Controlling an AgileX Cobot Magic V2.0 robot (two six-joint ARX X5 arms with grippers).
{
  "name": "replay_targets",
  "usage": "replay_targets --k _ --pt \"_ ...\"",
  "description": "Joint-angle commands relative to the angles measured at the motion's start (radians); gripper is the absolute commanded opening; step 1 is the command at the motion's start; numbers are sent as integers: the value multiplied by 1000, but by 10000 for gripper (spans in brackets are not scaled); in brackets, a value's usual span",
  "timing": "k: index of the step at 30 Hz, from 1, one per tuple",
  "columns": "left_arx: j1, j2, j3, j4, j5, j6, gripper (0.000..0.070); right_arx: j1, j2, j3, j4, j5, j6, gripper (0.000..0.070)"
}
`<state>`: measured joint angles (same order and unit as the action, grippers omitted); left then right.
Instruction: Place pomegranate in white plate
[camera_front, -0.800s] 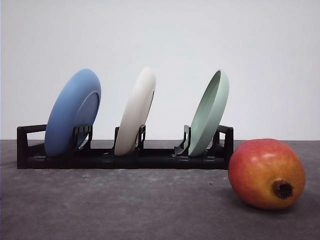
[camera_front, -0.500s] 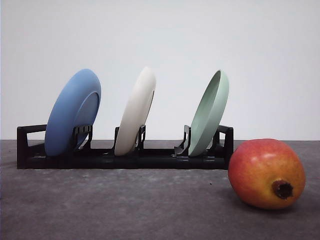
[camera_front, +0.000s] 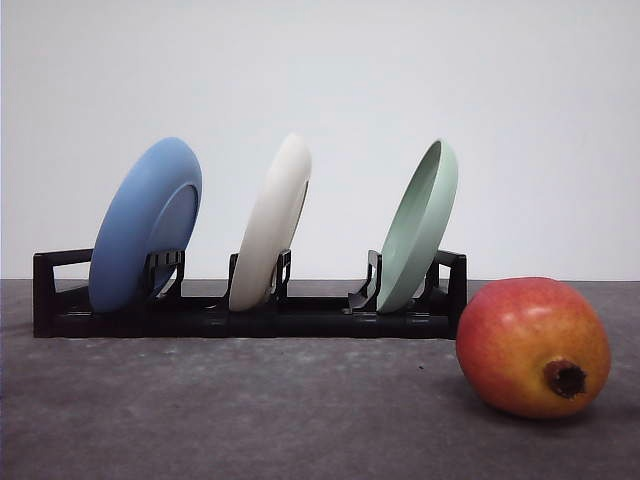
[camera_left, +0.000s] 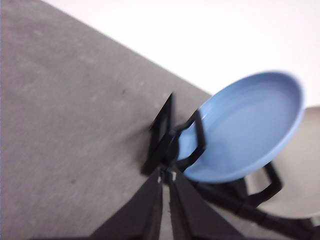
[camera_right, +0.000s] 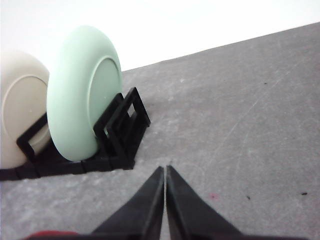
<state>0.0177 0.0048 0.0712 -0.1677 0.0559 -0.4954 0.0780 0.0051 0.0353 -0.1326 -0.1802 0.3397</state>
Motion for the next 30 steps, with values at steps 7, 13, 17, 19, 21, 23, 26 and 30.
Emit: replay_targets --k 7,13,17,19,21,23,26,30 --pt "2 24 151 -79 6 -11 3 0 1 126 1 24 19 0" --pt "2 102 291 -149 40 49 3 0 62 247 -82 23 -35 0" --pt "2 189 397 -210 91 114 3 0 144 352 -157 22 -102 0" --pt "2 244 457 -252 128 151 3 0 199 411 -198 19 -142 0" --pt "2 300 515 -297 161 188 3 0 257 472 -247 18 -178 0" --pt "2 353 569 -342 188 222 3 0 316 531 -295 9 -218 0" --pt "2 428 644 -404 225 274 3 0 406 617 -373 -23 -273 0" --pt "2 509 721 -475 282 338 3 1 522 726 -495 -57 -339 0"
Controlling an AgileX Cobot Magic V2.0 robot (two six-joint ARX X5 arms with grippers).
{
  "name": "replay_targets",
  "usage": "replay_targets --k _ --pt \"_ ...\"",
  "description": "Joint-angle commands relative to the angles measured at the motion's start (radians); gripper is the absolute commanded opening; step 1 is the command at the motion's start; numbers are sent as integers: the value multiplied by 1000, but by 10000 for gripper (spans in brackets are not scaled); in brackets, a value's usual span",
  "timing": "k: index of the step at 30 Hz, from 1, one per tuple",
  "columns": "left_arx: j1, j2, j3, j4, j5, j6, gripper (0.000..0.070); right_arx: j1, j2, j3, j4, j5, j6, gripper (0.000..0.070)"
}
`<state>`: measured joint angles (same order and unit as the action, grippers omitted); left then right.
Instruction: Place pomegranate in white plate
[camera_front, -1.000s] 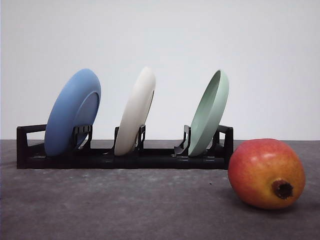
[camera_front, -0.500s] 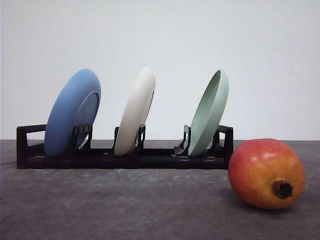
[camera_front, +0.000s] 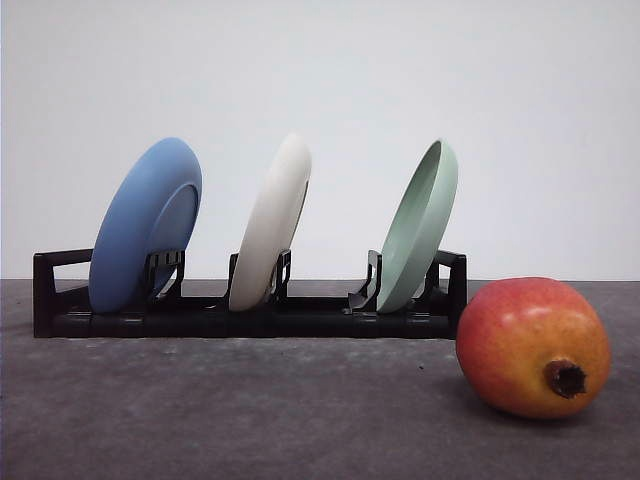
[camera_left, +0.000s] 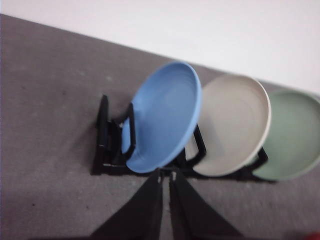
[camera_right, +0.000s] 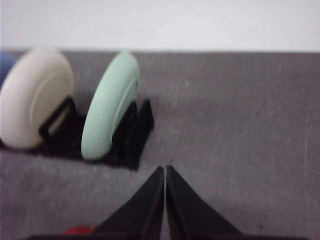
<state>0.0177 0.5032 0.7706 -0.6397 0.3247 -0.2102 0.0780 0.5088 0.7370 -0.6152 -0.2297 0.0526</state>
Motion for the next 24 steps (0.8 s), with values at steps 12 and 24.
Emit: replay_targets --k 12,24 --pt "0 97 71 -99 73 106 74 8 167 141 -188 -43 -117 0" --pt "-2 99 74 -84 98 100 525 8 169 141 -186 -43 -100 517"
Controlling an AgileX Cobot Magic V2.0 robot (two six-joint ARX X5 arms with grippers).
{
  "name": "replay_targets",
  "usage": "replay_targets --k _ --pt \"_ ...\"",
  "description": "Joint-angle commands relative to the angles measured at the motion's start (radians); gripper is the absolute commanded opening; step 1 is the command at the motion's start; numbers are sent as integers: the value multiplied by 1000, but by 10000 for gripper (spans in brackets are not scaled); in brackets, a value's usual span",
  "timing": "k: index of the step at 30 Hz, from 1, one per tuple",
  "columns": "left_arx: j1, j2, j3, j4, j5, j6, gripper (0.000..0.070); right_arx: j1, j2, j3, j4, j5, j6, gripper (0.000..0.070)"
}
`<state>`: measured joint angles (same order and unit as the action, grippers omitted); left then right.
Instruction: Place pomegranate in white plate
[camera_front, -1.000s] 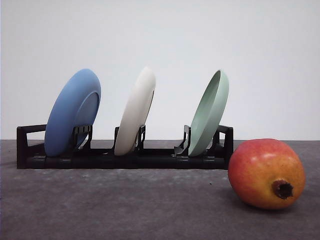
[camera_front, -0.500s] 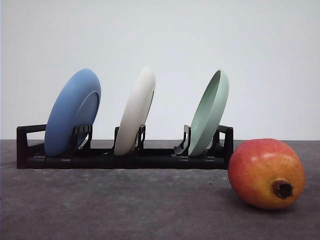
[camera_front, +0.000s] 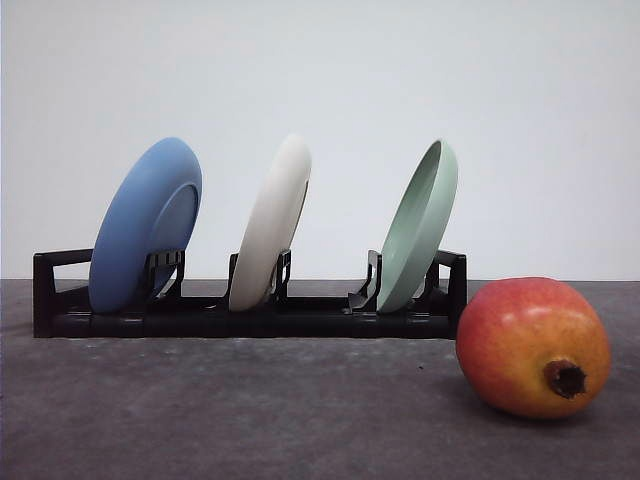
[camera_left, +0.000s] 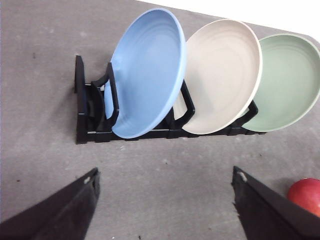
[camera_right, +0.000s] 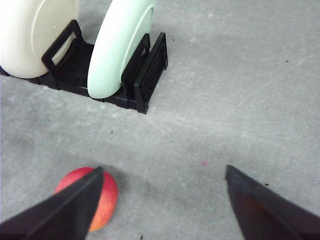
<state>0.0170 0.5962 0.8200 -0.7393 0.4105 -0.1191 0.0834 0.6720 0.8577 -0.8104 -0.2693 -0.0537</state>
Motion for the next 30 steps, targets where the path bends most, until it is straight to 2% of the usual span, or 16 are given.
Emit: replay_targets --k 1,5,11,22,30 --pt "-4 7 26 23 21 4 522 2 6 20 9 -4 10 517" --pt "-28 34 59 42 28 -5 514 2 6 20 9 -4 20 517" --pt "-112 144 166 81 25 -20 514 2 6 20 9 -4 21 517" --pt "-362 503 479 136 -106 -20 514 2 6 20 8 -4 21 517" --pt "-478 802 698 137 -178 6 514 2 6 20 2 -4 21 516"
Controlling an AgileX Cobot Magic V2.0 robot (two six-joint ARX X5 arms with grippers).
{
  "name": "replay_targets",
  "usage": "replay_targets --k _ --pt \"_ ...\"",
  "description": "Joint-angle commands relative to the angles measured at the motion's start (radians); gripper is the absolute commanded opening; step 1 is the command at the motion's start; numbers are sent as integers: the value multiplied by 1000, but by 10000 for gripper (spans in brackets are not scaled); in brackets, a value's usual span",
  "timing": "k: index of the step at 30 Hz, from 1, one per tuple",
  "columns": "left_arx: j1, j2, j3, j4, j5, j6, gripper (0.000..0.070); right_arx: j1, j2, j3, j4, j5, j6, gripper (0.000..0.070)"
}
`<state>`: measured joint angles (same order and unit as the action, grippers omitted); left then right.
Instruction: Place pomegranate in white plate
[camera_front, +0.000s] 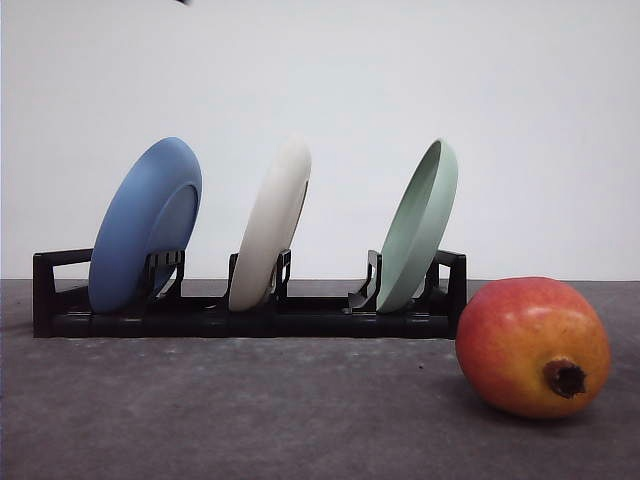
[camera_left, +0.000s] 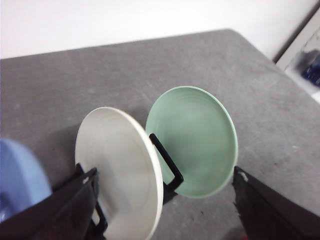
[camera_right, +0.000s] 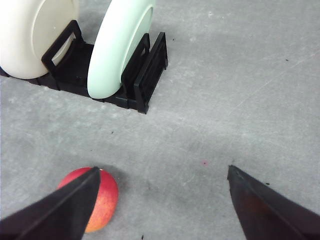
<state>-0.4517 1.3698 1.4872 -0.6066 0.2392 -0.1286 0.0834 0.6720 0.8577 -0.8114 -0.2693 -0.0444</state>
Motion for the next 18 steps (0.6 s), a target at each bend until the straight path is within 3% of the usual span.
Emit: replay_targets --k 1,18 --pt "-19 62 51 5 -12 17 514 2 6 20 1 -4 11 516" --pt "-91 395 115 65 -109 42 511 2 6 20 -13 -4 11 516"
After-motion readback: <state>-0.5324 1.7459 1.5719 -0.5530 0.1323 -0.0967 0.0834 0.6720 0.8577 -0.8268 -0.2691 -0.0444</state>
